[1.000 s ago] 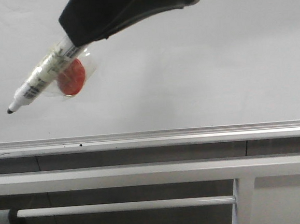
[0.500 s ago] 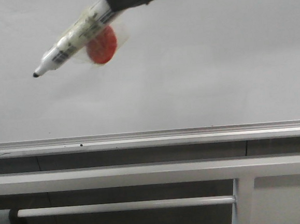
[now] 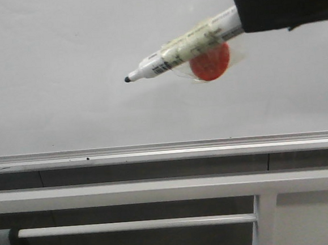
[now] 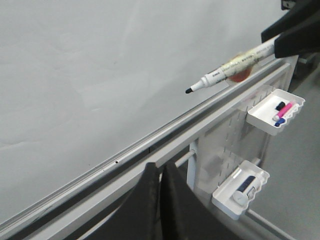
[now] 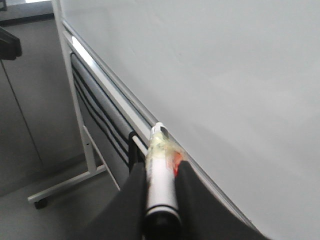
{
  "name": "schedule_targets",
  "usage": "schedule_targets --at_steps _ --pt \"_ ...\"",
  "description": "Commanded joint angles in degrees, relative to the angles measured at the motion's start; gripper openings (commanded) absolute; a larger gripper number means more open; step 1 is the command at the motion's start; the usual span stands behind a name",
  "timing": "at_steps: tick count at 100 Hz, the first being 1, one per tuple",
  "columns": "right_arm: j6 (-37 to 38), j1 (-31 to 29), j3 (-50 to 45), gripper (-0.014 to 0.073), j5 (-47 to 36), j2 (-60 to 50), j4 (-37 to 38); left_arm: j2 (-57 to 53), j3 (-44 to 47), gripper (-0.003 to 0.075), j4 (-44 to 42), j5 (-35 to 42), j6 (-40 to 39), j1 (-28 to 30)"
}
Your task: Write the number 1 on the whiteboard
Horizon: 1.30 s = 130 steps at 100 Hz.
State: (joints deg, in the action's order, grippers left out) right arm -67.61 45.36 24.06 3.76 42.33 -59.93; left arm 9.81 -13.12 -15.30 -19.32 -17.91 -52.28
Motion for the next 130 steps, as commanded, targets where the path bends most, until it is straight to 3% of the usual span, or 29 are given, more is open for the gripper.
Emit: schedule_targets --at_steps 1,22,42,64,130 --pt "-0.3 0.09 0.45 -0.0059 -5.28 -1.67 -0.99 0.45 -0.14 -0.002 0.41 8.32 -1.28 2.02" --pt "-0.3 0.09 -1.75 -0.006 -12.15 -3.91 -2.62 0.45 1.16 -0.002 1.33 10.02 -1.51 4.73" --pt "-0.3 0.09 -1.75 -0.006 -12.15 -3.9 -2.62 0.45 1.16 -0.002 1.22 10.02 -1.51 4.76" --pt "-0.3 0.09 -1.75 -0.006 -17.51 -3.9 -2.62 0.45 1.16 -0.002 1.22 10.02 -1.51 4.76" --pt "-0.3 0.09 -3.19 -0.0064 -17.9 3.69 -4.9 0.45 1.16 -0.002 1.22 10.05 -1.51 4.76"
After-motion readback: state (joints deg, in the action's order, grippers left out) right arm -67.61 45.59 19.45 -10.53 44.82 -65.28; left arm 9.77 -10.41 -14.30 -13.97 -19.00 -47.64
